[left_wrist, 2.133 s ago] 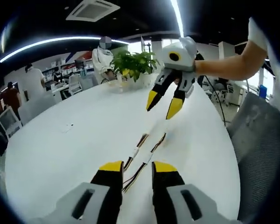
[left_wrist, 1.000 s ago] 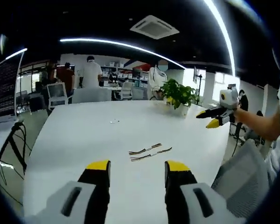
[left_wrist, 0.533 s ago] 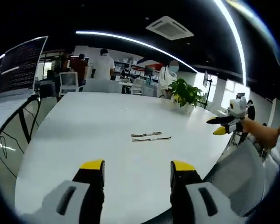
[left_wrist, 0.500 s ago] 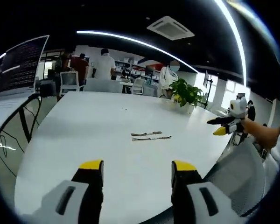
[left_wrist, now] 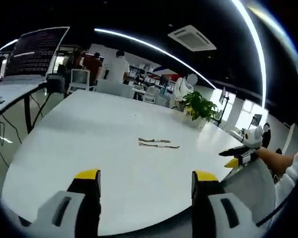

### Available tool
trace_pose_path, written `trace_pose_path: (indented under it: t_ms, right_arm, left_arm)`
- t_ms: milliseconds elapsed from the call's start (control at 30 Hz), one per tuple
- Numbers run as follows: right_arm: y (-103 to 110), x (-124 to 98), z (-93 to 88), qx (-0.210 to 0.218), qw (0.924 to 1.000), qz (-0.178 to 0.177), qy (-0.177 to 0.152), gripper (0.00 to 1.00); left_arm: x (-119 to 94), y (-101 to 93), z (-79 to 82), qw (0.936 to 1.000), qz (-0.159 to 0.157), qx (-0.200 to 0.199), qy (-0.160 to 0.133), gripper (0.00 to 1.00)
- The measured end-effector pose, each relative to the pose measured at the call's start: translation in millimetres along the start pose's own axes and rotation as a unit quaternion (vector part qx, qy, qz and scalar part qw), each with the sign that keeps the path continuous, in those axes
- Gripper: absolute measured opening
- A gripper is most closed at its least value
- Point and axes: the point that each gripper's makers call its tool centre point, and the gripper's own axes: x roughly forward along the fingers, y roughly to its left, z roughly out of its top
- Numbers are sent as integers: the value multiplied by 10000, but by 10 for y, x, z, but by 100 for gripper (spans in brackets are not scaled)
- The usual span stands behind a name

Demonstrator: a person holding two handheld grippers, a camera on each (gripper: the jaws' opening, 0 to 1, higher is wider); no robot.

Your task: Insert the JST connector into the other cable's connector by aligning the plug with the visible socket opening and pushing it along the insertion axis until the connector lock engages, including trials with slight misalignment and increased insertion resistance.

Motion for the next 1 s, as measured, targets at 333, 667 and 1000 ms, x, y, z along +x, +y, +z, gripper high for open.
trace_pose_path:
  t_ms: [333,667,1000]
  right_arm:
    - [-35,11,-118,54,9999,-77,130,76]
    - [-53,5,-100,290,9995,-17,-109,78]
    - [-53,22,-56,330,9992,-7,-205,78]
  left_arm:
    - [65,40,-127,9991,-43,-326,280,78]
    - [68,19,-142,9979,-130,-600,210,84]
    - [82,22,-212,9972,-84,-602,445,90]
